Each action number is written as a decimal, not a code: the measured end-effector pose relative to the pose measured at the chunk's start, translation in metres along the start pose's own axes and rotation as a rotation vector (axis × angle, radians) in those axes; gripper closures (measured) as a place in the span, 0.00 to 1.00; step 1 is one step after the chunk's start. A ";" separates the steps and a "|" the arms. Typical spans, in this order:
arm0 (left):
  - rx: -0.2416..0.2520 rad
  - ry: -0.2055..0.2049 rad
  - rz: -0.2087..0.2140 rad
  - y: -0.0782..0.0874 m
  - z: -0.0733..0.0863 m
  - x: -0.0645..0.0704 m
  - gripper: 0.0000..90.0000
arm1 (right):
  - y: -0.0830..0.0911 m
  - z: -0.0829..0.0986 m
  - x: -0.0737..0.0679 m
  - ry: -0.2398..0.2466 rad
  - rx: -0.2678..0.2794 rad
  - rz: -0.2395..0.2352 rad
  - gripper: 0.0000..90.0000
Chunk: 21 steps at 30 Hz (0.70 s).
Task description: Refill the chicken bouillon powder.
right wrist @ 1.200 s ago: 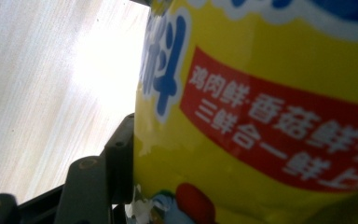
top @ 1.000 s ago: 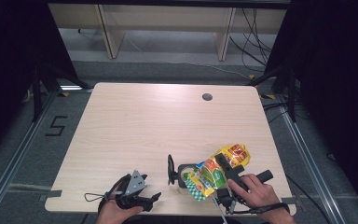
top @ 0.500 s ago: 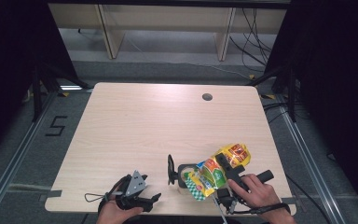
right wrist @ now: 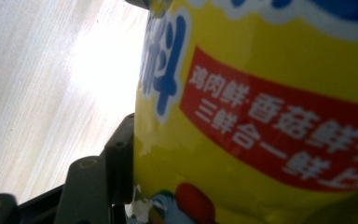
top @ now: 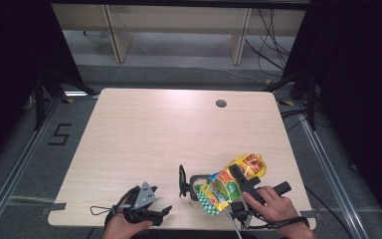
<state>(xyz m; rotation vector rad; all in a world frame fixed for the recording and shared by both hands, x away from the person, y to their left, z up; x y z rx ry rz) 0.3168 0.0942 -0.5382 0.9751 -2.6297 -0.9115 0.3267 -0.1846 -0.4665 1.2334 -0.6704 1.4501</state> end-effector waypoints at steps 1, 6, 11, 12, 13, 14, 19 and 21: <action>-0.010 -0.016 -0.001 0.001 0.001 -0.001 0.23 | 0.000 0.000 0.000 0.005 0.001 0.001 0.45; -0.011 -0.016 -0.003 0.001 0.001 -0.002 0.23 | 0.000 -0.002 0.000 0.011 0.004 0.001 0.45; -0.023 -0.001 -0.013 0.002 0.002 -0.002 0.23 | 0.000 -0.002 0.000 0.016 0.004 -0.001 0.45; -0.020 0.008 -0.008 0.002 0.002 -0.001 0.23 | 0.000 -0.002 0.000 0.019 0.005 0.005 0.45; -0.019 -0.001 -0.007 0.002 0.002 -0.002 0.23 | 0.000 -0.002 0.001 0.023 0.005 0.006 0.45; 0.008 0.016 -0.002 0.000 0.000 0.000 0.23 | 0.000 -0.002 0.000 0.017 0.003 0.009 0.45; -0.013 -0.010 -0.008 0.001 0.001 -0.001 0.23 | -0.001 0.001 0.000 0.017 -0.004 0.005 0.45; -0.022 -0.026 -0.009 0.002 0.001 -0.003 0.23 | -0.001 0.003 0.000 0.020 -0.008 0.005 0.45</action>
Point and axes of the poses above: each handheld gripper's, and its own axes: y roughly backward along the jaws, z roughly out of its underside, x roughly to its right, the point moved 5 cm from there along -y, roughly forward along the jaws
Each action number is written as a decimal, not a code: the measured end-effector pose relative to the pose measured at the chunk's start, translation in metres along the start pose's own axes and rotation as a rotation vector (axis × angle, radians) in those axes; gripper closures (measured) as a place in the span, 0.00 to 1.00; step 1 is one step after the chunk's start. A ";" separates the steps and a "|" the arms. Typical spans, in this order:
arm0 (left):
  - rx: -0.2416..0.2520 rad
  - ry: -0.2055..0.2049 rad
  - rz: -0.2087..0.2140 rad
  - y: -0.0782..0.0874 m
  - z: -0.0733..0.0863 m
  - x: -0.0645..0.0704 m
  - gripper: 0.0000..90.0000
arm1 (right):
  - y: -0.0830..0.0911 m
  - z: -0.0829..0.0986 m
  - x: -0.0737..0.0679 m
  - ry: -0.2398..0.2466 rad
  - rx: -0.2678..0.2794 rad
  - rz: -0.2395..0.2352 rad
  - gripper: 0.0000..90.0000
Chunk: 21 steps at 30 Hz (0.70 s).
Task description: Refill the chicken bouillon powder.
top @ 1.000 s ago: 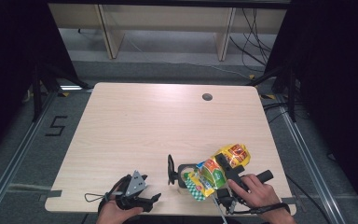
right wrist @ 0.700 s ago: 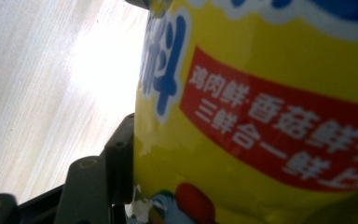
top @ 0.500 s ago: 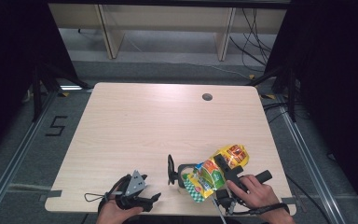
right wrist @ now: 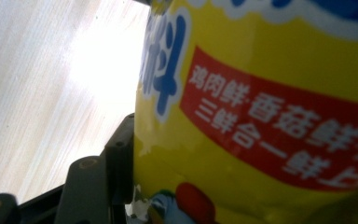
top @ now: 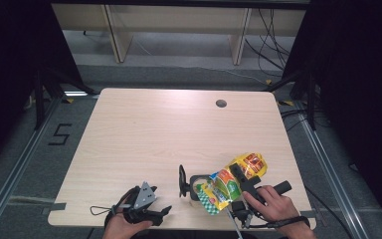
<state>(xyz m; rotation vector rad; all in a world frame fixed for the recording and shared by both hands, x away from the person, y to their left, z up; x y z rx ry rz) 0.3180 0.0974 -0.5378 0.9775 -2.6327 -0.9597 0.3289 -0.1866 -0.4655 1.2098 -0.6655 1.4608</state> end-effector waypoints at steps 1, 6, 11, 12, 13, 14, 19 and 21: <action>0.006 0.024 -0.002 -0.001 0.000 0.002 0.23 | 0.000 0.000 0.000 0.000 0.000 0.000 0.45; 0.010 0.032 0.000 -0.001 0.000 0.002 0.23 | -0.001 0.002 0.005 0.034 0.017 0.035 0.45; 0.020 0.017 0.005 -0.001 -0.001 0.001 0.23 | -0.001 0.005 0.006 0.037 0.010 0.036 0.45; 0.010 0.027 0.001 -0.001 0.000 0.002 0.23 | -0.002 0.006 0.006 0.037 0.008 0.033 0.45; 0.006 0.019 -0.002 0.000 0.001 0.001 0.23 | -0.002 0.006 0.006 0.039 0.003 0.033 0.45; 0.006 0.014 0.002 0.000 0.001 0.001 0.23 | -0.002 0.006 0.006 0.040 0.003 0.035 0.45; 0.004 0.016 0.001 0.000 0.000 0.001 0.23 | -0.001 0.005 0.006 0.043 0.004 0.034 0.45; 0.018 0.022 0.005 -0.001 -0.001 0.002 0.23 | -0.001 0.005 0.007 0.048 0.006 0.039 0.45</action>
Point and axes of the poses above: each handheld gripper's, and its own axes: y roughly backward along the jaws, z roughly out of its underside, x roughly to its right, the point moved 5 cm from there along -y, roughly forward along the jaws
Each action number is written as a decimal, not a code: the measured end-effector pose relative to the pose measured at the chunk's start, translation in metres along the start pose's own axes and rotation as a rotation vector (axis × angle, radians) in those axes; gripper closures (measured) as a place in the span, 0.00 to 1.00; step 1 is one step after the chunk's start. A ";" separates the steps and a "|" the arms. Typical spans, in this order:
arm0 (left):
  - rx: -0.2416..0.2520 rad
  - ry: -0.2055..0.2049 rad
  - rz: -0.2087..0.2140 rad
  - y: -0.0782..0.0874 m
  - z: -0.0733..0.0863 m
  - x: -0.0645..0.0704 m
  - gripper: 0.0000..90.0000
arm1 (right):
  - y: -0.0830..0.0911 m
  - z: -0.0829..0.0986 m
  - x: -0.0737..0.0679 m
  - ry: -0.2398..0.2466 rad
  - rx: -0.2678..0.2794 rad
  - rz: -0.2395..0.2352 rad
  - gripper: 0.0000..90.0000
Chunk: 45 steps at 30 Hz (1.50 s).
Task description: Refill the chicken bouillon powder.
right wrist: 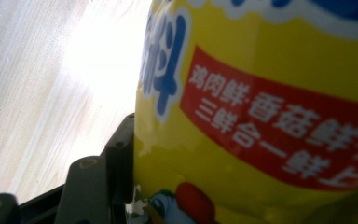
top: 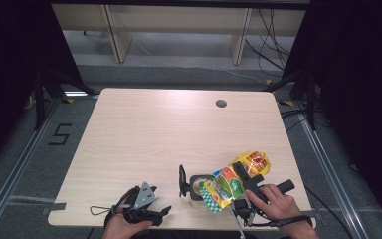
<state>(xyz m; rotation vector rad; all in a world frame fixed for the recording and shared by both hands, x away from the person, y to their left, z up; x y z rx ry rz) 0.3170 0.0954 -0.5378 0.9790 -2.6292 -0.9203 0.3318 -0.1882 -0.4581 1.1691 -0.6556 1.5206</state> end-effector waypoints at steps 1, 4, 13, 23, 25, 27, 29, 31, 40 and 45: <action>0.001 -0.014 -0.002 0.000 0.000 -0.001 0.23 | 0.000 0.000 0.000 -0.001 0.002 -0.001 0.45; -0.007 -0.006 -0.002 0.001 0.001 -0.001 0.23 | -0.001 -0.001 -0.001 0.006 0.001 -0.004 0.45; 0.001 0.017 -0.005 -0.001 0.000 0.000 0.23 | 0.000 0.000 -0.001 0.005 0.005 0.000 0.46; -0.013 -0.004 -0.009 0.001 0.001 -0.002 0.23 | 0.000 0.000 -0.001 0.012 0.004 0.002 0.46; -0.015 0.008 -0.009 0.000 0.001 -0.001 0.23 | 0.000 0.000 -0.002 0.010 0.004 -0.001 0.46; -0.011 -0.020 -0.003 0.001 0.001 -0.002 0.23 | 0.000 0.000 -0.002 0.011 0.002 0.000 0.46; 0.005 0.016 -0.002 0.000 0.000 0.000 0.23 | 0.000 0.000 -0.002 0.010 0.004 -0.001 0.46; -0.005 0.012 -0.005 0.001 0.001 0.000 0.23 | 0.000 0.000 -0.002 0.009 0.002 -0.002 0.46; -0.007 0.012 -0.001 0.001 0.000 0.000 0.23 | 0.001 0.000 -0.002 0.023 0.004 -0.015 0.46; -0.005 0.015 -0.002 0.001 0.000 0.000 0.23 | 0.001 0.000 -0.001 0.022 0.001 0.004 0.46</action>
Point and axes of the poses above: each handheld gripper's, and its own axes: y roughly backward along the jaws, z roughly out of its underside, x roughly to its right, the point moved 5 cm from there along -y, roughly forward along the jaws
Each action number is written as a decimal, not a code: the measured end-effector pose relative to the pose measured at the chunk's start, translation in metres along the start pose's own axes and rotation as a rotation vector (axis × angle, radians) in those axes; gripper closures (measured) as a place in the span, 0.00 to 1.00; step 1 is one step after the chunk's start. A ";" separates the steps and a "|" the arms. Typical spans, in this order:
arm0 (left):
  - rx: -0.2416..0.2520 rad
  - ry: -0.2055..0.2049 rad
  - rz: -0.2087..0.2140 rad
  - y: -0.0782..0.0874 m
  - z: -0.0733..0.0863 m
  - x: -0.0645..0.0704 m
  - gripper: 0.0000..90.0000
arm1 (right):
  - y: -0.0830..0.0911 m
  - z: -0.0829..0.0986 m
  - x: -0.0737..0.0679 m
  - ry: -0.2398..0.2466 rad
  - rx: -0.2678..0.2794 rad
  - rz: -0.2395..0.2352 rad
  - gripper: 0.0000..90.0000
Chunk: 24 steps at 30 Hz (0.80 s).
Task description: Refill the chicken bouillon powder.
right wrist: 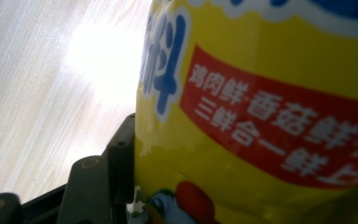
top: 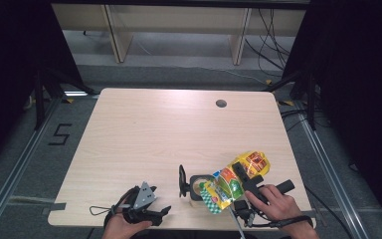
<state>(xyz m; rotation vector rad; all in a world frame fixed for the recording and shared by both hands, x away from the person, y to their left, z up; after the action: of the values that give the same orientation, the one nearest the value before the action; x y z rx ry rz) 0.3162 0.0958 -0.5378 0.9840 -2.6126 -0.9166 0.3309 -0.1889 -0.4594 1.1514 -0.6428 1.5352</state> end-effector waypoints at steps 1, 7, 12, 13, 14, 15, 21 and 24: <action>0.010 0.003 0.001 -0.001 0.000 0.000 0.23 | 0.000 0.000 0.000 0.002 -0.001 0.000 0.46; 0.005 -0.007 -0.002 -0.002 0.000 -0.001 0.23 | 0.002 -0.001 0.000 0.029 -0.016 0.016 0.46; 0.002 -0.016 -0.001 -0.001 0.000 -0.001 0.23 | 0.002 -0.003 0.000 0.024 -0.010 0.008 0.47; -0.002 -0.008 0.001 -0.001 0.000 -0.001 0.23 | 0.001 -0.002 0.000 0.016 -0.005 0.011 0.47; -0.001 0.001 0.001 -0.001 0.000 0.000 0.23 | 0.001 -0.002 0.000 0.014 -0.003 0.009 0.47; -0.010 -0.020 0.000 0.000 0.001 -0.001 0.23 | 0.001 -0.002 0.000 0.017 -0.004 0.010 0.47; -0.003 -0.008 0.003 -0.001 0.001 0.001 0.23 | 0.001 -0.001 0.000 0.025 -0.008 0.015 0.48; 0.003 -0.001 0.005 -0.002 0.000 0.000 0.23 | 0.001 -0.001 0.000 0.024 -0.005 0.014 0.48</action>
<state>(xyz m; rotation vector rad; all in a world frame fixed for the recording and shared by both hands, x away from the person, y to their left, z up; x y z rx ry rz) 0.3171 0.0945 -0.5391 0.9773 -2.6172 -0.9125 0.3300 -0.1881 -0.4597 1.1252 -0.6391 1.5566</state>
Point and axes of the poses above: each handheld gripper's, and its own axes: y roughly backward along the jaws, z roughly out of its underside, x roughly to its right, the point moved 5 cm from there along -y, roughly forward along the jaws
